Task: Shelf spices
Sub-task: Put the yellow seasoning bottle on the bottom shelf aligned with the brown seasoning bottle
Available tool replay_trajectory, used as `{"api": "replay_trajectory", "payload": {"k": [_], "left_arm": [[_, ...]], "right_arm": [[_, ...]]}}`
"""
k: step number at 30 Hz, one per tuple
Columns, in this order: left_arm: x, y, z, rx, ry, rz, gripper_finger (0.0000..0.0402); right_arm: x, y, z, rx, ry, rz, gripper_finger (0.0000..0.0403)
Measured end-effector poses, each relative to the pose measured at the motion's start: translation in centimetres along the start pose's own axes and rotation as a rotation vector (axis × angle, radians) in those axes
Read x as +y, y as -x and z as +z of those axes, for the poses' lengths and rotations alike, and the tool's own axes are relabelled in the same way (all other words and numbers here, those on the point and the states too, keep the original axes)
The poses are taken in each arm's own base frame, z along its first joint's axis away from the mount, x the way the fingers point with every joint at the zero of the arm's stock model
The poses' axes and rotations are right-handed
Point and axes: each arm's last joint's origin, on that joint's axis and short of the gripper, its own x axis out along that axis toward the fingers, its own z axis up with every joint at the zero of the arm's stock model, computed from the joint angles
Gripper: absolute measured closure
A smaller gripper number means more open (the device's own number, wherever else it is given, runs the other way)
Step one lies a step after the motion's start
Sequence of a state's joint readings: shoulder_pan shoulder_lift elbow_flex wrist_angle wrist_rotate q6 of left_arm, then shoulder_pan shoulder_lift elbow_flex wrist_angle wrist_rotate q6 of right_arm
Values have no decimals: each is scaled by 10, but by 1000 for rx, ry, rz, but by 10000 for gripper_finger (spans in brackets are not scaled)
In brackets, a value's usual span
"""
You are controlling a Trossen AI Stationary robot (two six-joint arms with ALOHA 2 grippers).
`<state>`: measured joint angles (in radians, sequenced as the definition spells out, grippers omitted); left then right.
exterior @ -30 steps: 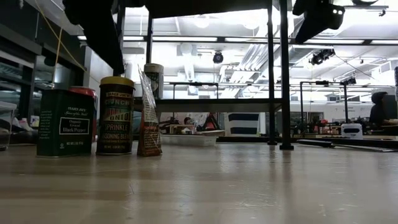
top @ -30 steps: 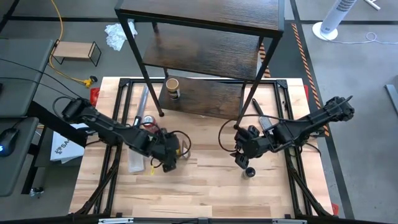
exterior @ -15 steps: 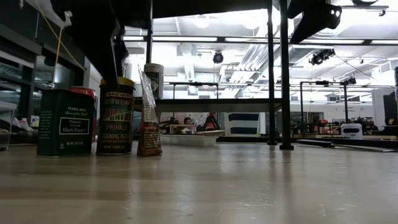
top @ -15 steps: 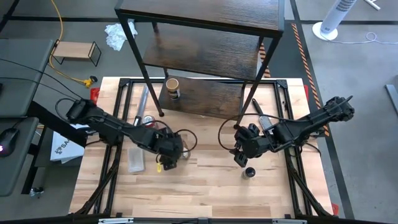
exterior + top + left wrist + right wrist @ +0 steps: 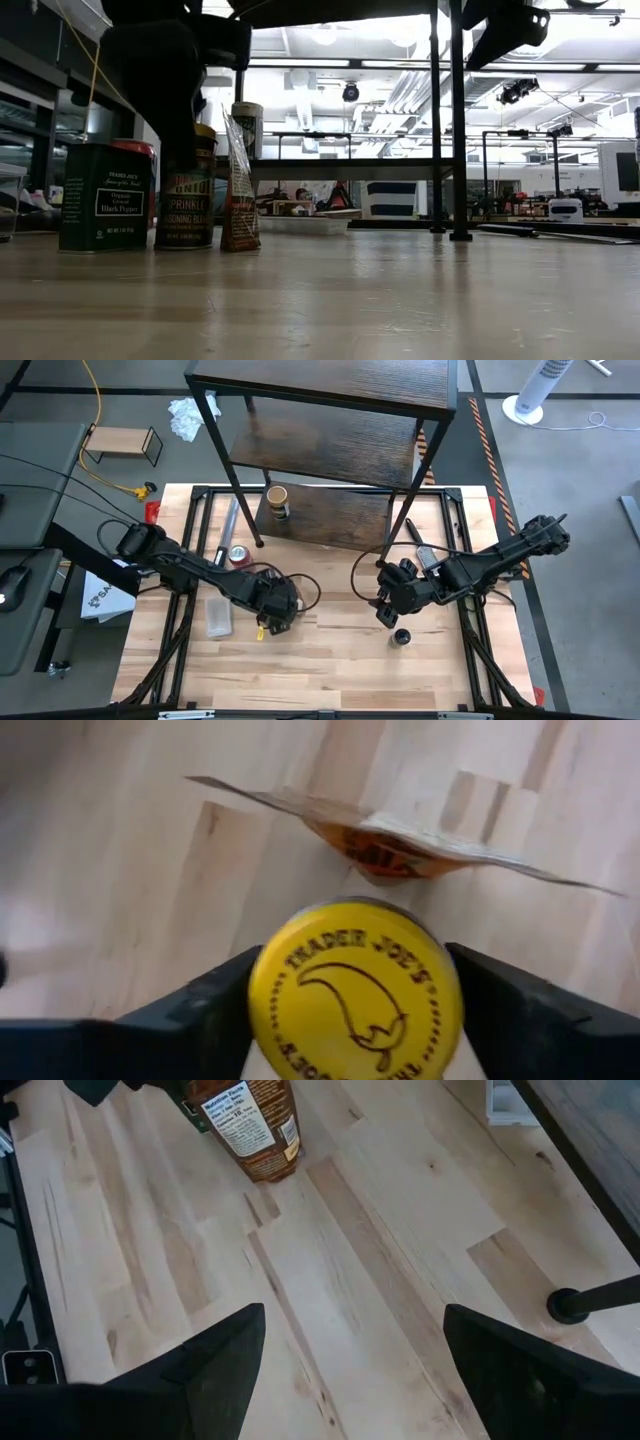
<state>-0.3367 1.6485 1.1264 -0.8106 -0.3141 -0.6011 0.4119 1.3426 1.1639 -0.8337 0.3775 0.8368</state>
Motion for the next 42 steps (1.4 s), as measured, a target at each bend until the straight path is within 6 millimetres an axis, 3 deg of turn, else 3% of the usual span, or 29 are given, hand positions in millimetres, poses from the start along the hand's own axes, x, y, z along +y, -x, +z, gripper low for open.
{"api": "replay_trajectory", "payload": {"k": [4,8,11,15,18,25,31,36,42], "left_arm": [[3,9,3,-40,52,28,186],[9,31,9,-78,69,31,188],[17,60,16,-144,117,54,188],[33,105,34,-386,253,141,188],[51,122,52,-513,313,233,188],[112,103,96,-462,368,300,188],[165,73,111,-343,487,304,188],[185,60,114,-291,528,285,188],[191,51,116,-254,515,256,179]], "right_arm": [[0,0,0,0,0,0,98],[0,0,0,-1,-1,0,98],[0,0,0,-7,0,-7,98],[-1,0,1,-27,-2,-24,98],[-2,0,2,-37,-21,-35,98],[-8,-3,8,-48,-53,-55,98],[-12,-6,14,-60,-80,-62,98],[-13,-7,18,-80,-101,-50,98],[-12,-7,21,-99,-124,-32,98]]}}
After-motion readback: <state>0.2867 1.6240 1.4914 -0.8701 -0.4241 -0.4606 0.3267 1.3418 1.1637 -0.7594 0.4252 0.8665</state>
